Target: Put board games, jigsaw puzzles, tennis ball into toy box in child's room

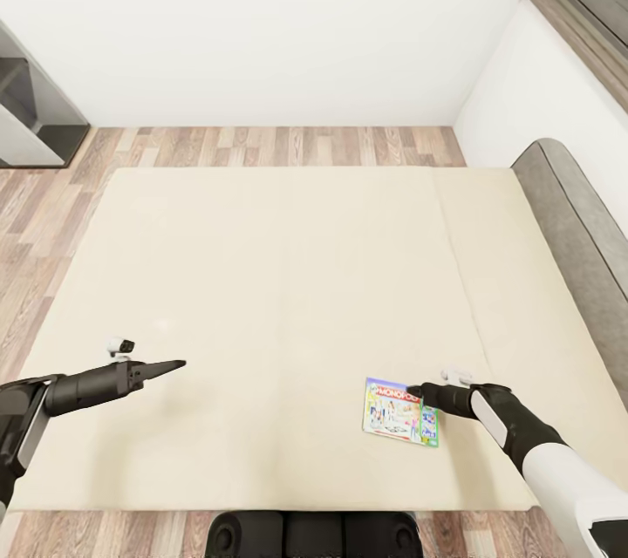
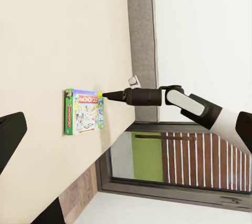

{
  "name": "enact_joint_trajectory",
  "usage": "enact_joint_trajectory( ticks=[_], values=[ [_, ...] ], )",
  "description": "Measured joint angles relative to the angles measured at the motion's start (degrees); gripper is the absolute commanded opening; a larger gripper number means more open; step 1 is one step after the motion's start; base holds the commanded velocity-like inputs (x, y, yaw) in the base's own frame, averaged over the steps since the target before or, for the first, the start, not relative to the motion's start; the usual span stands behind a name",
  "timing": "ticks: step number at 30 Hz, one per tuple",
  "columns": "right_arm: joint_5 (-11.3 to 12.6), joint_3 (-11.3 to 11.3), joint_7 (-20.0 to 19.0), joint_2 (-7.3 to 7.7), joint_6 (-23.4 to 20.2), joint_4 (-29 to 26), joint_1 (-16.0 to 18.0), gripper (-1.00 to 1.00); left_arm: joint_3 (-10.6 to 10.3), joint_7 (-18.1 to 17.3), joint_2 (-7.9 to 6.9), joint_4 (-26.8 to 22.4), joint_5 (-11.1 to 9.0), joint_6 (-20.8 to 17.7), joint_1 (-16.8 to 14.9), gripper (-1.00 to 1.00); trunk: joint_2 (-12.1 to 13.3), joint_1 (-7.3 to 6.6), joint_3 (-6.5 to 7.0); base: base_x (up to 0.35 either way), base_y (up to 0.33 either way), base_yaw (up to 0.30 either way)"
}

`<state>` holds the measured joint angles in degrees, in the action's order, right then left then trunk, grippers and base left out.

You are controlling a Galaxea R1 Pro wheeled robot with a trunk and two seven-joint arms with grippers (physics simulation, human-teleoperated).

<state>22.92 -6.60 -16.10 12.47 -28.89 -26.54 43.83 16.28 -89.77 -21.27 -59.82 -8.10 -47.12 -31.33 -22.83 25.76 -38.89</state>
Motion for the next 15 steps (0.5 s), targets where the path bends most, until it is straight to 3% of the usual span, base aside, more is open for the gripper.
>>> enact_joint_trajectory(
  ticks=[15],
  values=[
    [0.1, 0.0, 0.0, 1.13, -0.1, 0.0, 0.0, 1.00, -0.1, 0.0, 0.05, 0.0, -0.3, 0.0, 0.1, 1.00, 0.0, 0.00, -1.41, 0.000, 0.000, 0.000]
  ],
)
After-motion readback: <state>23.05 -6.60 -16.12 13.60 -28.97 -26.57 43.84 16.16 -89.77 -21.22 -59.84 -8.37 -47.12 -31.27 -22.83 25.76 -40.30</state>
